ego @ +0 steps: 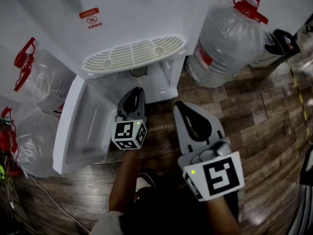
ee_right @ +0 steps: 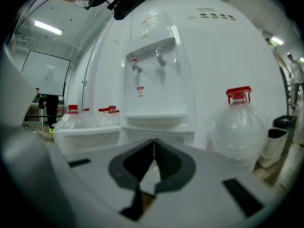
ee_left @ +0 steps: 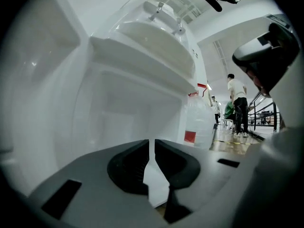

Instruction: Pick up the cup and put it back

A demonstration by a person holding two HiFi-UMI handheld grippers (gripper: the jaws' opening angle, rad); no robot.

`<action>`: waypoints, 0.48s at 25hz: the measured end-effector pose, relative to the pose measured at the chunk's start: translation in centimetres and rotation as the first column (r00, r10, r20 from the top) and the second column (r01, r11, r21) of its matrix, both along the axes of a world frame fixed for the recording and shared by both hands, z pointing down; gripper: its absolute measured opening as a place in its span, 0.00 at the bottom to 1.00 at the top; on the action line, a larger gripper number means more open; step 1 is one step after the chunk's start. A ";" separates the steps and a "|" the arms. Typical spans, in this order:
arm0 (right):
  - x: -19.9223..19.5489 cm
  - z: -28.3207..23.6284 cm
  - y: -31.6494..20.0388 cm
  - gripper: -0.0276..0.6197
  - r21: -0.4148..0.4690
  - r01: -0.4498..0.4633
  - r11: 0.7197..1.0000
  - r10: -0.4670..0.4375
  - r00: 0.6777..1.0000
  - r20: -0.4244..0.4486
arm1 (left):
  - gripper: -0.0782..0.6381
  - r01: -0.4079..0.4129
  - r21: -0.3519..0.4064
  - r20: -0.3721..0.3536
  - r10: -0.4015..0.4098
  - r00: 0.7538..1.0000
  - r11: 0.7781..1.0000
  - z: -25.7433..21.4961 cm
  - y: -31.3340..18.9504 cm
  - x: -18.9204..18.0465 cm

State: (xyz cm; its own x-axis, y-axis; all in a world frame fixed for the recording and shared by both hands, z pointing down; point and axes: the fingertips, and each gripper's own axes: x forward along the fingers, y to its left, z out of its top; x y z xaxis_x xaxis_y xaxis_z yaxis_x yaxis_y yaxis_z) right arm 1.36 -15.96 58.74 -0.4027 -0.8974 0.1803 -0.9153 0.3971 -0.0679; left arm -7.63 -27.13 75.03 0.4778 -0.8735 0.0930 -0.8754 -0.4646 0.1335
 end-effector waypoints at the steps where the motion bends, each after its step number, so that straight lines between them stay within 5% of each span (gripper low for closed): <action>1: 0.1 0.1 0.0 0.08 -0.001 -0.001 1.000 0.001 1.000 0.000 | 0.17 -0.013 -0.006 0.006 0.013 1.000 1.000 -0.4 0.5 0.2; 12: -0.9 1.0 -0.2 0.08 -0.020 0.016 1.000 -0.017 1.000 -0.011 | 0.12 -0.128 0.035 0.009 0.128 0.992 0.991 -8.8 4.6 0.5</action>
